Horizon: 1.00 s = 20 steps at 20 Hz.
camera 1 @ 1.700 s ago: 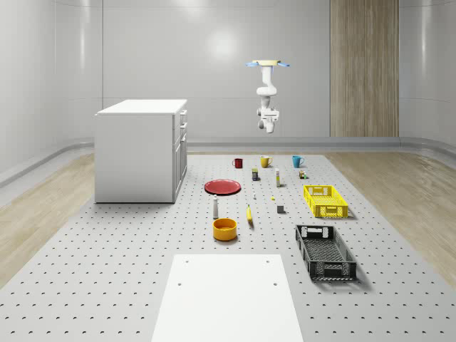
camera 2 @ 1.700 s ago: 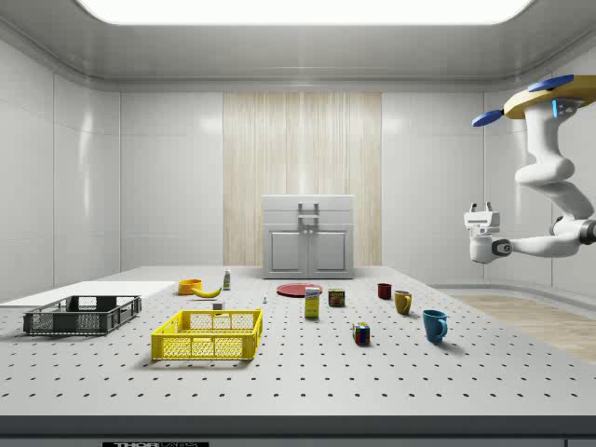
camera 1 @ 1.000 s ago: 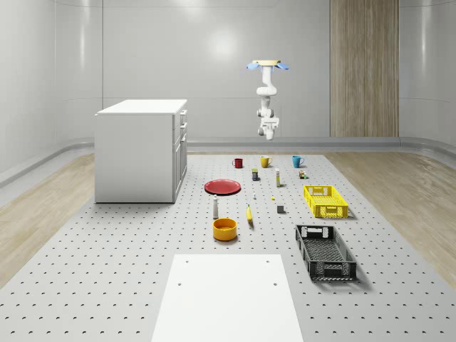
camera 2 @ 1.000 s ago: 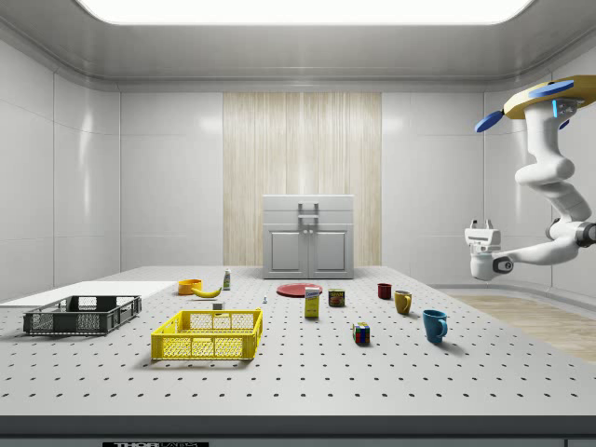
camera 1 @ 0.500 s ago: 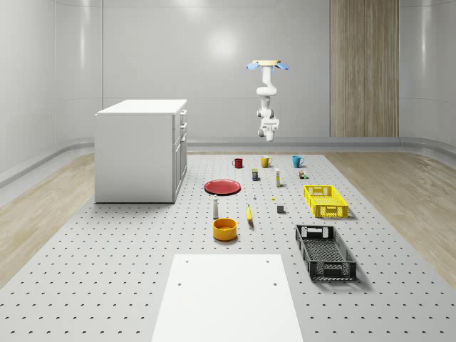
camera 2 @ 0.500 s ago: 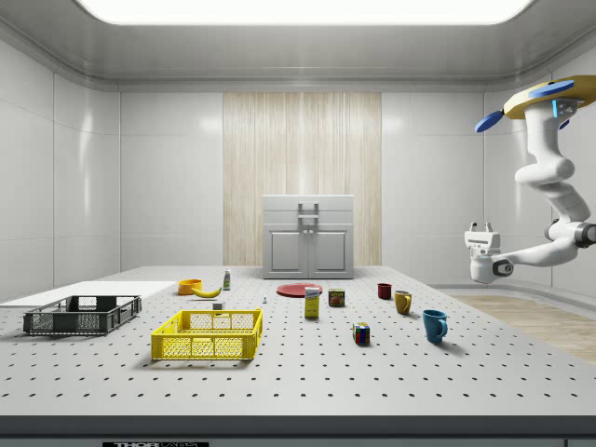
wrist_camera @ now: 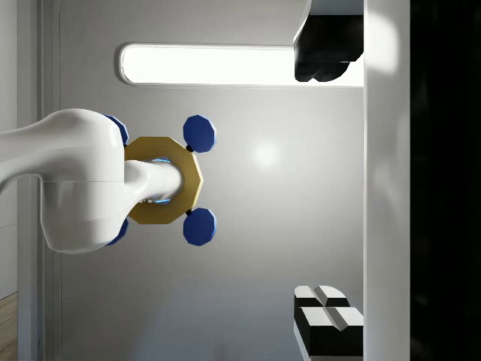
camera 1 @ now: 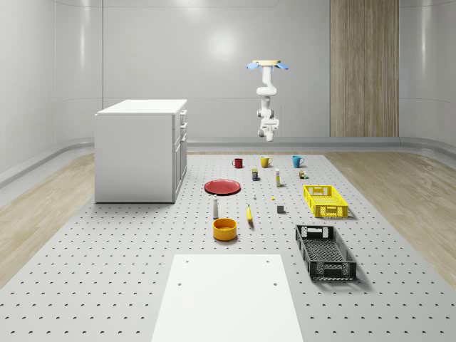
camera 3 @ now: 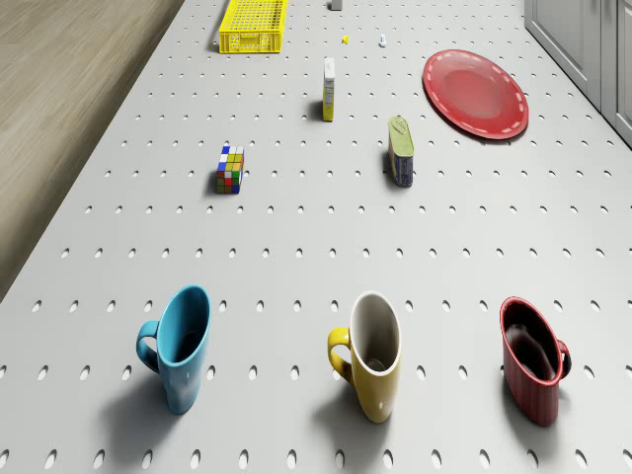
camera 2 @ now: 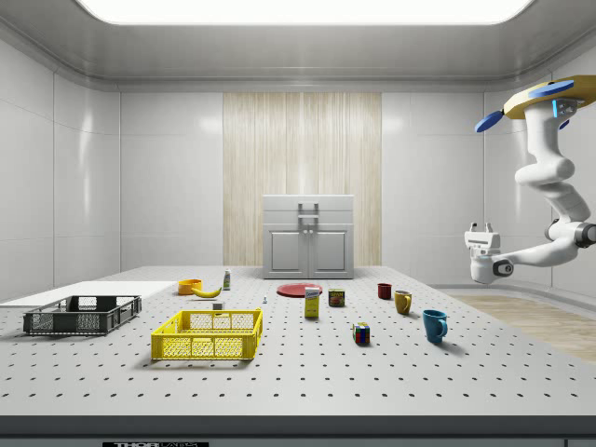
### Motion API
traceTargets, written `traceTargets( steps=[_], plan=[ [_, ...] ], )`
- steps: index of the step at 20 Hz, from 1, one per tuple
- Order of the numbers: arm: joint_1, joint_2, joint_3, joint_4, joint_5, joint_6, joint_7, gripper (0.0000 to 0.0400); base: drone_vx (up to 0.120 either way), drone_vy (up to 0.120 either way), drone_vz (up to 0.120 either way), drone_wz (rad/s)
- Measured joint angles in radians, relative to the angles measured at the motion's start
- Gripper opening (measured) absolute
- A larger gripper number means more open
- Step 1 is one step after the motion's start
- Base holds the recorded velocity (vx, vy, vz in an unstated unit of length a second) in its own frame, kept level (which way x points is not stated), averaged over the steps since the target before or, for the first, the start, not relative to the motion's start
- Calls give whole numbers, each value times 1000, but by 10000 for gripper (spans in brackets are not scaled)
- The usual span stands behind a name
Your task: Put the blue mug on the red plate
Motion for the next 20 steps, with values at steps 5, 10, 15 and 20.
traceTargets(
  steps=[5,10,15,20],
  plan=[
    [-1,-2,1,-2,-1,4,0,400,0,0,0,0],
    [-1,-5,3,-5,-3,7,0,400,56,48,0,0],
    [-3,-8,7,-7,-9,11,1,400,120,120,0,0],
    [-6,-10,17,-10,-22,15,2,400,120,120,0,0]
  ],
)
